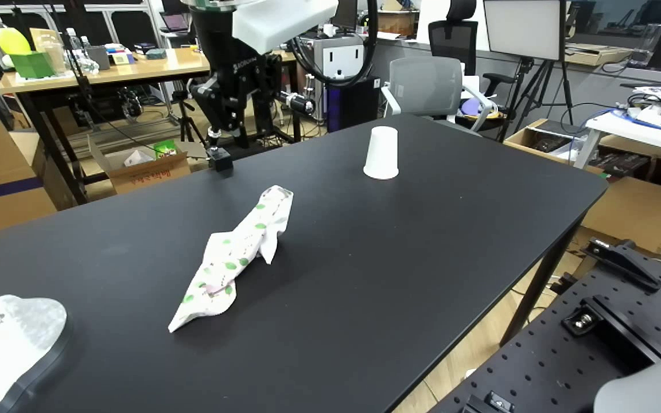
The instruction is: Take the cloth and put it on the table
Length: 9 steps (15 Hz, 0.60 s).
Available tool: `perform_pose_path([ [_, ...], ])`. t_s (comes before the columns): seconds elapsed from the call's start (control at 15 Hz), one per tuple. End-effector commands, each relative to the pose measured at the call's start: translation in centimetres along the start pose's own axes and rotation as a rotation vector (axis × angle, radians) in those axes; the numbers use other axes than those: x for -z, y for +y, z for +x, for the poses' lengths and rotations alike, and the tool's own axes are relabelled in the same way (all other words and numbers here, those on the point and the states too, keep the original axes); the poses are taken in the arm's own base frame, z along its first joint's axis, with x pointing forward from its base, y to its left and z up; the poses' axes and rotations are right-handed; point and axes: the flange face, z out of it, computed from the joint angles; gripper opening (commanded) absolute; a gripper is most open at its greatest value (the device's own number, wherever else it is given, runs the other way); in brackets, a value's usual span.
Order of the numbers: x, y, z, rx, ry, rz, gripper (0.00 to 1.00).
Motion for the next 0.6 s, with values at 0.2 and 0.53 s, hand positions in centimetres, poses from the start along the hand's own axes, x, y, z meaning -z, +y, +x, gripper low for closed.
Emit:
perform_pose_path([
  [0.2,0.14,-0.61,0.05,-0.018,0.005,-0.019,1.0],
  [0.53,-0.02,-0.76,0.03,-0.013,0.002,-0.02,1.0],
])
